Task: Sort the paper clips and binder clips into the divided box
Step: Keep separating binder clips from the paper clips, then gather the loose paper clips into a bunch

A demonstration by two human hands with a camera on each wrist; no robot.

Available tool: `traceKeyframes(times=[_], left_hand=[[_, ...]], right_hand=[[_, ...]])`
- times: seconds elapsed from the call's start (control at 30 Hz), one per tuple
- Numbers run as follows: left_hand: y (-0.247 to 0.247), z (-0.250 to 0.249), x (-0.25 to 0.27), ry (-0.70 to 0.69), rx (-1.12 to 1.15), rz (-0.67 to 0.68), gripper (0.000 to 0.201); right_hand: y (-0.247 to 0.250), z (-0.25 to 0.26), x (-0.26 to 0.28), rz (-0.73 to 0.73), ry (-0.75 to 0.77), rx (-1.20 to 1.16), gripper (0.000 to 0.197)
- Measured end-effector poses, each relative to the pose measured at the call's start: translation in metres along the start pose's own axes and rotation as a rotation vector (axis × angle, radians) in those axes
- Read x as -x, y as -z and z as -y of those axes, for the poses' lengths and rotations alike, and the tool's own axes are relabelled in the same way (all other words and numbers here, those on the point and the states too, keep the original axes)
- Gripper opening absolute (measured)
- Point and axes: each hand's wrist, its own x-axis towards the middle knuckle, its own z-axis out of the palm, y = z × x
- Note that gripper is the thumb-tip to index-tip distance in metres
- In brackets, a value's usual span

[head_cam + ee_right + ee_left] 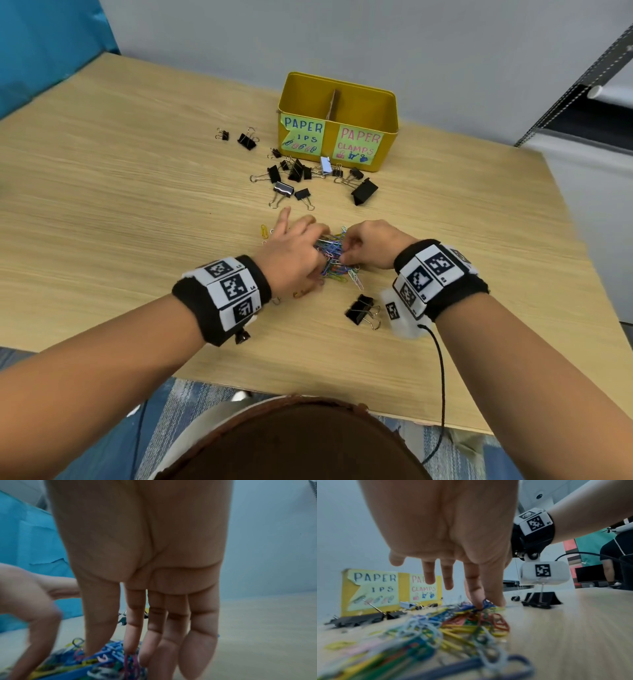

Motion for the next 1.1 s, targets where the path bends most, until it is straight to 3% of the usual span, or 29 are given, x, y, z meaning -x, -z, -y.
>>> traceKeyframes(times=[0.07,0.13,0.23,0.33,0.43,0.57,0.63,0.77,0.83,0.93,1.1], left_hand=[[0.009,0.009,0.001,0.093,0.032,-0.090,0.038],[0.018,0.022,0.005,0.191,0.139,-0.088,0.058],[0.021,0.039,0.013,0.294,0.289,0.149,0.094],[0.011,0.034,0.014,0.284,0.196,0.320,0.110],[0.004,0.026,0.003,0.284,0.231,0.255,0.093],[0.004,0.034,-0.006,0.289,0.364,0.121,0.063],[0.005,0.039,-0.006,0.315,0.405,0.084,0.064],[0.006,0.038,-0.009,0.354,0.438,0.123,0.090],[0.004,0.033,-0.013,0.344,0.391,0.146,0.088],[0.003,0.032,-0.020,0.336,0.399,0.132,0.070],[0.005,0.047,-0.026,0.358,0.503,-0.008,0.034]], right_hand=[[0.005,0.001,0.001,0.008,-0.003,-0.023,0.027],[0.010,0.000,0.002,-0.044,-0.022,-0.026,0.033],[0.009,-0.002,0.001,-0.022,-0.072,0.051,0.070],[-0.002,0.008,-0.001,0.070,-0.072,0.075,0.092],[-0.011,0.021,-0.006,0.036,-0.029,0.086,0.087],[-0.005,0.021,-0.010,0.001,0.003,0.072,0.059],[0.001,0.017,-0.010,-0.029,0.009,0.044,0.053],[0.001,0.021,-0.013,-0.005,0.036,-0.003,0.070],[-0.003,0.026,-0.017,-0.011,0.051,0.031,0.070],[-0.003,0.026,-0.024,-0.041,0.081,0.007,0.049],[-0.001,0.012,-0.032,0.004,0.037,-0.282,0.023]])
